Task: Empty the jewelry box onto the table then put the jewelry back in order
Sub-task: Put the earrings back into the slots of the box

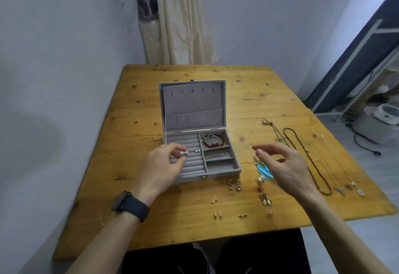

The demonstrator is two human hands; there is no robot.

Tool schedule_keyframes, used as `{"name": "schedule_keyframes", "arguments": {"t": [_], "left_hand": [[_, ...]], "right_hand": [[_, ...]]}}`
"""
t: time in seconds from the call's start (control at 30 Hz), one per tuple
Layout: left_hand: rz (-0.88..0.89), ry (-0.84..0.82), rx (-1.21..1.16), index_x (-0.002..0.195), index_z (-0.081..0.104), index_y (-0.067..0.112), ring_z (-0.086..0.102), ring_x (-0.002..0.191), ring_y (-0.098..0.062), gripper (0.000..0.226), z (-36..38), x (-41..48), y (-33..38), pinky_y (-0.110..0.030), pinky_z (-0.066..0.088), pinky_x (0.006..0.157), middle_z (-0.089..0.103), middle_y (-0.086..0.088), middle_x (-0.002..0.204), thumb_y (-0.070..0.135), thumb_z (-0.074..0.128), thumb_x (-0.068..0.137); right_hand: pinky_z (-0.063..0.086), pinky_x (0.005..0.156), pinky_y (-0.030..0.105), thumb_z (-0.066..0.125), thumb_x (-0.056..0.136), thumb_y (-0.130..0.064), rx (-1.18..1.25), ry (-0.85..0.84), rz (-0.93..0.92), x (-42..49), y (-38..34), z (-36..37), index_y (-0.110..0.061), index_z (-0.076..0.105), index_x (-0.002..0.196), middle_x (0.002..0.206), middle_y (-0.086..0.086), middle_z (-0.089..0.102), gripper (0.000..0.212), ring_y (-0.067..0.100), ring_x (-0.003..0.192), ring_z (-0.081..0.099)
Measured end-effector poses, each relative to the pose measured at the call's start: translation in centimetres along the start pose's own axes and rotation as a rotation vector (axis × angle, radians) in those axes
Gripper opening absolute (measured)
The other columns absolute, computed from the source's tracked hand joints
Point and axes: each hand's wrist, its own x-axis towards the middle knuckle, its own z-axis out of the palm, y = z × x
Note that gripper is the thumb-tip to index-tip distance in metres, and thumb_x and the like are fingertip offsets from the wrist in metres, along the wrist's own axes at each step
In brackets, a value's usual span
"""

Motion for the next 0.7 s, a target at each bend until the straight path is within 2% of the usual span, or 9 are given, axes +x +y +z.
{"name": "schedule_keyframes", "arguments": {"t": [0.17, 0.3, 0.43, 0.5, 0.7], "left_hand": [[0.105, -0.004, -0.038, 0.111, 0.067, 0.033, 0.058, 0.075, 0.0, 0.02, 3.1, -2.1, 3.0, -0.022, 0.054, 0.067, 0.062, 0.02, 0.093, 0.03, 0.068, 0.092], [0.183, -0.049, 0.094, 0.109, 0.067, 0.038, 0.059, 0.085, 0.003, 0.017, 6.0, -2.8, 4.5, -0.024, 0.057, 0.072, 0.064, 0.022, 0.096, 0.039, 0.064, 0.093], [0.167, -0.089, 0.238, 0.111, 0.068, 0.04, 0.062, 0.092, 0.0, 0.022, 7.9, -3.0, 5.4, -0.027, 0.058, 0.074, 0.066, 0.021, 0.101, 0.05, 0.059, 0.093], [0.157, -0.089, 0.326, 0.114, 0.068, 0.04, 0.064, 0.094, -0.004, 0.025, 8.5, -3.1, 5.9, -0.029, 0.058, 0.074, 0.066, 0.019, 0.106, 0.052, 0.056, 0.095], [0.147, -0.083, 0.491, 0.124, 0.065, 0.037, 0.066, 0.1, -0.015, 0.033, 9.8, -3.3, 7.0, -0.032, 0.057, 0.077, 0.065, 0.012, 0.113, 0.049, 0.045, 0.101]], "right_hand": [[0.044, 0.072, 0.018, 0.068, 0.092, -0.03, -0.006, 0.052, 0.068, -3.5, 2.1, -2.1, -0.043, 0.07, 0.098, 0.103, -0.022, 0.068, 0.015, -0.002, 0.097, 0.061], [0.048, 0.079, 0.024, 0.071, 0.09, -0.034, -0.107, 0.055, 0.069, -4.6, 3.3, -1.2, -0.041, 0.072, 0.101, 0.102, -0.024, 0.065, 0.013, 0.0, 0.098, 0.059], [0.041, 0.082, 0.025, 0.07, 0.089, -0.041, -0.264, 0.019, 0.034, -4.8, 3.6, 1.3, -0.036, 0.074, 0.103, 0.096, -0.017, 0.065, 0.016, 0.008, 0.098, 0.052], [0.044, 0.082, 0.03, 0.068, 0.089, -0.047, -0.331, 0.011, 0.02, -4.5, 3.5, 2.6, -0.037, 0.075, 0.104, 0.095, -0.016, 0.065, 0.02, 0.012, 0.098, 0.05], [0.041, 0.091, 0.037, 0.054, 0.091, -0.062, -0.5, -0.038, 0.061, -3.4, 2.7, 5.1, -0.04, 0.072, 0.113, 0.109, -0.013, 0.064, 0.036, 0.016, 0.107, 0.047]]}}
